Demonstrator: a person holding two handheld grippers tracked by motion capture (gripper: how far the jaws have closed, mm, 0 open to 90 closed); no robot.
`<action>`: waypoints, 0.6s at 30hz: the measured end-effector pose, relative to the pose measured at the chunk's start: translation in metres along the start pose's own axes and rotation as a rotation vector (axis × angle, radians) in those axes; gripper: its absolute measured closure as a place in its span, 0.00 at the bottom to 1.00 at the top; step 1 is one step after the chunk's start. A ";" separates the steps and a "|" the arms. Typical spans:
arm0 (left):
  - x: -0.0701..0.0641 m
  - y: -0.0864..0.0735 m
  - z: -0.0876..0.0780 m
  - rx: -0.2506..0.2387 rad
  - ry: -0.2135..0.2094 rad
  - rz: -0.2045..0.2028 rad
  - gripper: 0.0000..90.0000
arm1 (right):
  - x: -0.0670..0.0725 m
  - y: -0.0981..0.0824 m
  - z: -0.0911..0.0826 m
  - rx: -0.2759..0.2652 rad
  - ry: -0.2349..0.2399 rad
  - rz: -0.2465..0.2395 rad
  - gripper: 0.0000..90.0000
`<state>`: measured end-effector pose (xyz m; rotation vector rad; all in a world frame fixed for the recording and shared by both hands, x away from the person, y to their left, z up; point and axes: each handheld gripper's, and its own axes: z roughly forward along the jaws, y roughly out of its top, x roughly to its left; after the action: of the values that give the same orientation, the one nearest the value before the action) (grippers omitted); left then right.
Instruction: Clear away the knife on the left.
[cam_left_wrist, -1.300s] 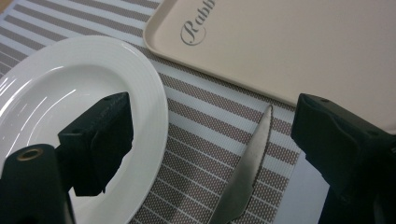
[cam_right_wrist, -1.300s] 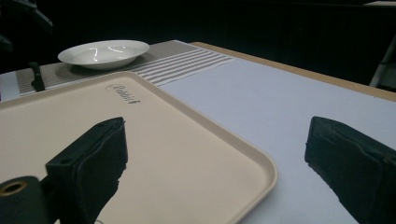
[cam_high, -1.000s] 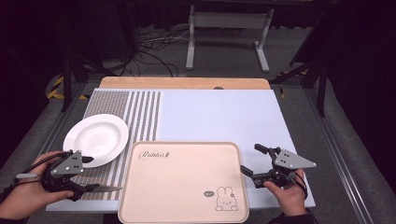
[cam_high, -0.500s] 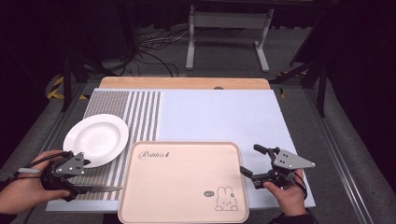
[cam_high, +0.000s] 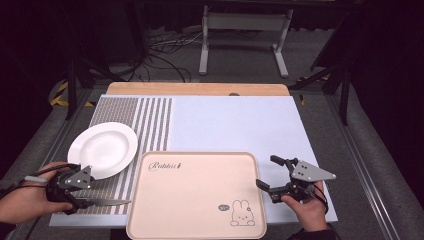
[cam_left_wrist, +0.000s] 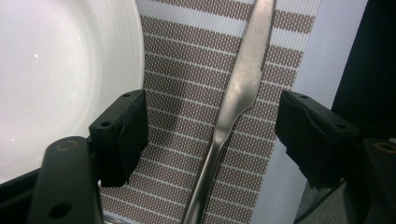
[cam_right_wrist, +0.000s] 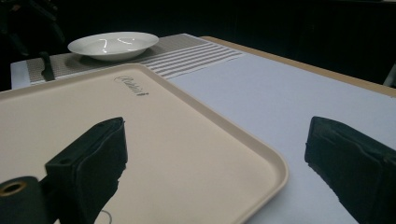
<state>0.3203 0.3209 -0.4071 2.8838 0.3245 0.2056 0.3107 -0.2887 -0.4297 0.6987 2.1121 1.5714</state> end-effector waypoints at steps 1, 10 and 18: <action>0.001 -0.001 0.000 0.003 -0.005 0.001 0.31 | 0.000 0.000 0.000 0.000 0.000 0.000 0.07; 0.009 -0.004 0.007 0.085 -0.059 0.041 0.38 | 0.001 0.000 0.001 0.001 0.005 -0.004 0.07; 0.010 -0.004 0.016 0.144 -0.091 0.078 0.44 | 0.001 0.000 0.001 0.003 0.011 -0.005 0.07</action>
<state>0.3315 0.3237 -0.4222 3.0393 0.2192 0.0663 0.3109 -0.2872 -0.4304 0.6873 2.1223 1.5736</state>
